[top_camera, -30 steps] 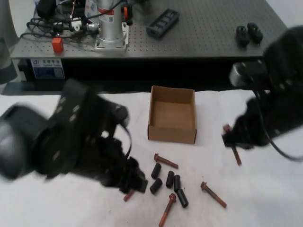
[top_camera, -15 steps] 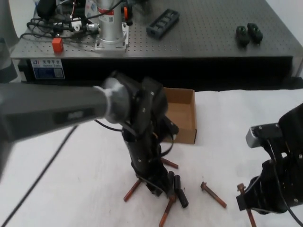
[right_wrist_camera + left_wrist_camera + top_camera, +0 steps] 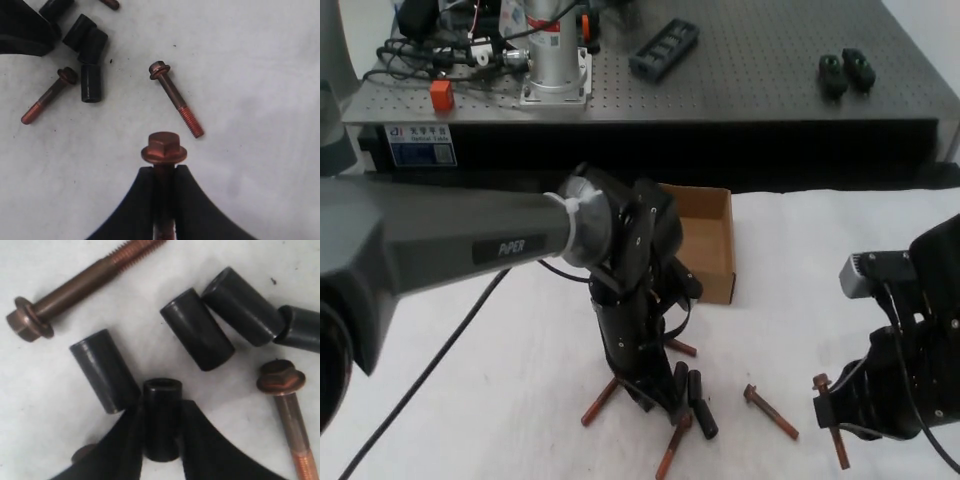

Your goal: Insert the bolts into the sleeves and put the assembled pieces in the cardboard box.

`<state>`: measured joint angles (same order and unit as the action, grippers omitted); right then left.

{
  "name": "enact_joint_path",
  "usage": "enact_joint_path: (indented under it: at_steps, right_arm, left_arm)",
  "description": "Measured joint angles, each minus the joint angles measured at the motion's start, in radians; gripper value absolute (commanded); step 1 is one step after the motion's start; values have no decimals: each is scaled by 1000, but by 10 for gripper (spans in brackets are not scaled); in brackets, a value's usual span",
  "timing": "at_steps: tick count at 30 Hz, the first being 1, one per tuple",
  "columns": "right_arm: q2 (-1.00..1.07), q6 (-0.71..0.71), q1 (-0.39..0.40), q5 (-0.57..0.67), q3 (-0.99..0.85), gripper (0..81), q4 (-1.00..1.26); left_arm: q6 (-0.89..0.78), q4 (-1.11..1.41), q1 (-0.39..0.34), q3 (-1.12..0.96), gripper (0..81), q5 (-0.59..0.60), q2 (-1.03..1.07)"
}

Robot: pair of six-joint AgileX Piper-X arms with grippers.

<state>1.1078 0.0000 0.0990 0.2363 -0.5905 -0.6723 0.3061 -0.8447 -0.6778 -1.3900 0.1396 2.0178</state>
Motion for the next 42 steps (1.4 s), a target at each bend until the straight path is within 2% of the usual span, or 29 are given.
enact_joint_path:
  at_steps: [5,6,9,12,13,18,25,42]
  right_arm:
    - [0,88,-2,130,0,41,93]
    - [0,172,-2,200,0,41,195]
    - [0,305,9,263,0,41,400]
    - [0,432,51,279,0,41,611]
    - [-1,472,90,281,0,41,733]
    - [-6,573,164,277,0,41,907]
    - [-7,612,204,268,0,41,952]
    - [-7,617,204,320,0,41,930]
  left_arm:
    - [-60,3,2,1,7,9,-23]
    - [-87,9,6,12,7,30,-46]
    - [-173,95,22,112,7,114,-173]
    - [-262,269,37,277,7,210,-346]
    - [-286,349,39,342,7,251,-417]
    - [-444,772,23,647,7,439,-670]
    - [-539,950,24,713,7,472,-780]
    - [-588,999,24,719,7,504,-783]
